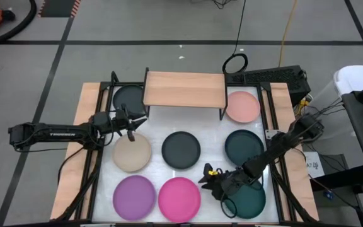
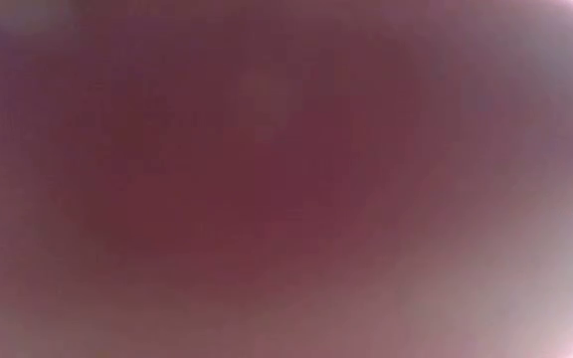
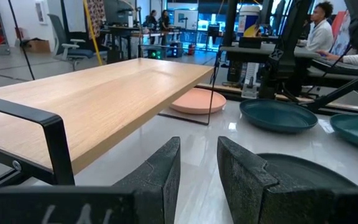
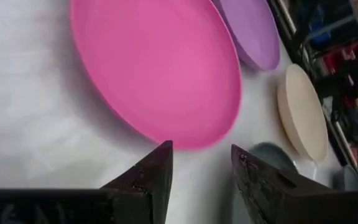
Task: Place and stack plates onto a shelf
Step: Put the pink plate on the shelf
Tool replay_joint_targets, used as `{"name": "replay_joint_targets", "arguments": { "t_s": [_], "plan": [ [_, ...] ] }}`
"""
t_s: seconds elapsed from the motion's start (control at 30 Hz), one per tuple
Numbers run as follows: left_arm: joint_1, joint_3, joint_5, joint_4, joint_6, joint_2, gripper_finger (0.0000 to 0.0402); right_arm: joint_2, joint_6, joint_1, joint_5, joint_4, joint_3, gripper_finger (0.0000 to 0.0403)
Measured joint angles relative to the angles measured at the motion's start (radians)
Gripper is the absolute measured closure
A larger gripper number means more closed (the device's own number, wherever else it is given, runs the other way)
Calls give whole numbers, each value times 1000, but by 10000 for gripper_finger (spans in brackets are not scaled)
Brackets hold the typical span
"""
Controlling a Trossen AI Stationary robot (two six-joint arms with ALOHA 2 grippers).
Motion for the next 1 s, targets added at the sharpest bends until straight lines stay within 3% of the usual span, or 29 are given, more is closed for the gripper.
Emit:
{"name": "replay_joint_targets", "arguments": {
  "t_s": [0.13, 0.47, 1.0],
  "plan": [
    [0, 0, 0, 0, 0, 0, 292, -6, 7, -5, -23, -98, 78, 259],
    [0, 0, 0, 0, 0, 0, 292, 123, 35, -2, -235, -235, 175, 259],
    [0, 0, 0, 0, 0, 0, 292, 270, -26, -27, -267, -208, 235, 266]
  ]
}}
